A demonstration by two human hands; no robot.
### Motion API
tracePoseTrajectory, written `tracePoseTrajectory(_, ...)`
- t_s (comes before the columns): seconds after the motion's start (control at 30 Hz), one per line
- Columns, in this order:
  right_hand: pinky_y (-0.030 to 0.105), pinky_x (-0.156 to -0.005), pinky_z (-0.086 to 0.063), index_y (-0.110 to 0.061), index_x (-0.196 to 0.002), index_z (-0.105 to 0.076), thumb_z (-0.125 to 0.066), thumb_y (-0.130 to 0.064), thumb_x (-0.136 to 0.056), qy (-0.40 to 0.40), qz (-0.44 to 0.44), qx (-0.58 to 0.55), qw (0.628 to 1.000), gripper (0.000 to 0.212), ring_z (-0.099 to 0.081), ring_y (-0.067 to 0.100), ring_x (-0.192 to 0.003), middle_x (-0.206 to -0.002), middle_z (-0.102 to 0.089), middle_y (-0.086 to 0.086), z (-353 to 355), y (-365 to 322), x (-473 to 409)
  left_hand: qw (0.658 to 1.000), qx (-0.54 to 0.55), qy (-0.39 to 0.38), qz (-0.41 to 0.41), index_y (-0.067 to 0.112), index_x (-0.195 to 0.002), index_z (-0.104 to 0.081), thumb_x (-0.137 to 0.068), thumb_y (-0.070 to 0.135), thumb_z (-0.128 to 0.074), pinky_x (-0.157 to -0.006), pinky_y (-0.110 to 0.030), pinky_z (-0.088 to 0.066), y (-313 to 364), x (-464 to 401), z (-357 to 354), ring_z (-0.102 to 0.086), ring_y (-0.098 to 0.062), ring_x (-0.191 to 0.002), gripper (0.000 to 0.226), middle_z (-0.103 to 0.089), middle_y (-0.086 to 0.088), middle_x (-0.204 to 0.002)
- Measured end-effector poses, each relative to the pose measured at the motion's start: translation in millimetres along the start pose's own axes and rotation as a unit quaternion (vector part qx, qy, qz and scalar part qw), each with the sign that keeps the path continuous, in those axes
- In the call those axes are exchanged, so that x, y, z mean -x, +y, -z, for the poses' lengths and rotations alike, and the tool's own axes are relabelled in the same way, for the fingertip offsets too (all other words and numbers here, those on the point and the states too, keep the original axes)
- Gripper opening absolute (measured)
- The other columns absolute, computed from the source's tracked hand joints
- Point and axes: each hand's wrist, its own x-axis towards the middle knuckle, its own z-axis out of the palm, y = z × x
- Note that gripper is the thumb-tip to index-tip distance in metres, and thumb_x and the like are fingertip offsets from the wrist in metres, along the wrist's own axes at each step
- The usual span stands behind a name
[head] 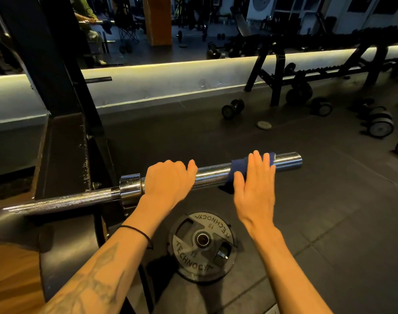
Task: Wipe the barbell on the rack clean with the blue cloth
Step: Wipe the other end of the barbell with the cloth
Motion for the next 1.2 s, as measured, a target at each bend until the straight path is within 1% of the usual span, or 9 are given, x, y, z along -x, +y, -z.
tracePoseTrajectory(0.13, 0.041, -0.128, -0.006, -0.004, -0.155, -0.035, -0.042, -0.036, -0.103, -0.046, 0.109, -0.045, 0.992, 0.062, -0.011, 0.023, -0.157, -0.163, -0.032, 0.010, -20.8, -44.9, 23.6, 0.999, 0.037, -0.025, 0.011, 0.015, -0.139, -0.037, -0.097, 0.036, -0.055, -0.057, -0.035, -0.041, -1.1, -6.6, 4.3, -0.060, -0.025, -0.079, 0.050, -0.061, -0.006, -0.101)
tracePoseTrajectory(0.3, 0.038, -0.128, -0.009, -0.008, -0.158, -0.031, -0.038, -0.034, -0.102, -0.098, 0.189, 0.027, 0.977, 0.062, -0.013, 0.019, -0.157, -0.166, -0.027, 0.006, -9.6, -17.3, 17.7, 0.997, 0.060, -0.043, 0.006, 0.014, -0.122, -0.047, -0.100, 0.031, -0.048, -0.063, -0.037, -0.042, -4.4, -8.8, 9.9, -0.063, -0.029, -0.091, 0.028, -0.061, -0.009, -0.106)
tracePoseTrajectory(0.43, 0.050, -0.126, -0.017, -0.008, -0.155, -0.033, -0.034, -0.037, -0.101, -0.078, 0.110, 0.062, 0.989, 0.061, -0.024, 0.025, -0.153, -0.160, -0.035, 0.008, 11.1, 25.0, -5.7, 0.991, 0.107, -0.077, -0.011, 0.014, -0.116, -0.046, -0.099, 0.034, -0.050, -0.060, -0.035, -0.037, -9.9, -11.7, 11.4, -0.049, -0.021, -0.075, 0.026, -0.050, -0.006, -0.090)
tracePoseTrajectory(0.5, 0.040, -0.127, -0.006, -0.007, -0.154, -0.035, -0.030, -0.040, -0.102, -0.044, 0.062, 0.069, 0.995, 0.062, -0.021, 0.027, -0.153, -0.158, -0.038, 0.010, 15.4, 35.0, -12.6, 0.984, 0.153, -0.094, 0.003, 0.015, -0.109, -0.047, -0.102, 0.032, -0.041, -0.056, -0.031, -0.032, -11.6, -16.4, 8.0, -0.042, -0.016, -0.066, 0.019, -0.041, -0.001, -0.079)
tracePoseTrajectory(0.67, 0.043, -0.128, -0.005, -0.006, -0.142, -0.044, -0.035, -0.039, -0.103, 0.001, -0.017, 0.001, 1.000, 0.052, -0.017, 0.029, -0.154, -0.148, -0.045, 0.010, -2.9, -9.2, -5.7, 0.948, 0.265, -0.156, 0.082, 0.017, -0.090, -0.053, -0.102, 0.038, -0.025, -0.057, -0.031, -0.031, -15.1, -28.3, -2.2, -0.049, -0.016, -0.069, 0.036, -0.052, -0.001, -0.079)
tracePoseTrajectory(0.83, 0.041, -0.128, -0.005, -0.006, -0.157, -0.032, -0.044, -0.034, -0.102, -0.074, 0.149, -0.049, 0.985, 0.063, -0.009, 0.021, -0.157, -0.166, -0.027, 0.008, -30.8, -56.3, 32.9, 0.939, 0.261, -0.210, 0.075, 0.017, -0.107, -0.053, -0.101, 0.037, -0.031, -0.073, -0.039, -0.039, -19.7, -35.9, -1.1, -0.056, -0.028, -0.090, 0.031, -0.055, -0.008, -0.102)
tracePoseTrajectory(0.97, 0.042, -0.127, -0.012, -0.007, -0.156, -0.035, -0.042, -0.032, -0.102, -0.089, 0.230, 0.040, 0.968, 0.061, -0.018, 0.022, -0.156, -0.164, -0.031, 0.009, -14.2, -20.3, 15.4, 0.881, 0.368, -0.256, 0.153, 0.014, -0.106, -0.059, -0.094, 0.046, -0.027, -0.091, -0.043, -0.050, -20.3, -38.2, 1.9, -0.065, -0.032, -0.094, 0.047, -0.065, -0.010, -0.102)
tracePoseTrajectory(1.13, 0.046, -0.125, -0.009, -0.005, -0.153, -0.037, -0.034, -0.035, -0.101, -0.018, 0.088, 0.088, 0.992, 0.060, -0.019, 0.028, -0.155, -0.161, -0.036, 0.012, 8.1, 33.6, -6.1, 0.856, 0.416, -0.278, 0.132, 0.018, -0.094, -0.058, -0.090, 0.048, -0.026, -0.088, -0.046, -0.054, -21.6, -39.0, -2.4, -0.068, -0.027, -0.081, 0.044, -0.068, -0.010, -0.088)
tracePoseTrajectory(1.2, 0.043, -0.127, -0.003, -0.001, -0.153, -0.036, -0.032, -0.038, -0.102, 0.016, 0.029, 0.073, 0.997, 0.063, -0.014, 0.029, -0.156, -0.162, -0.034, 0.015, 2.1, 27.5, -5.2, 0.900, 0.349, -0.240, 0.109, 0.017, -0.093, -0.057, -0.098, 0.042, -0.031, -0.077, -0.039, -0.052, -19.0, -34.3, -2.6, -0.064, -0.021, -0.079, 0.036, -0.066, -0.008, -0.089)
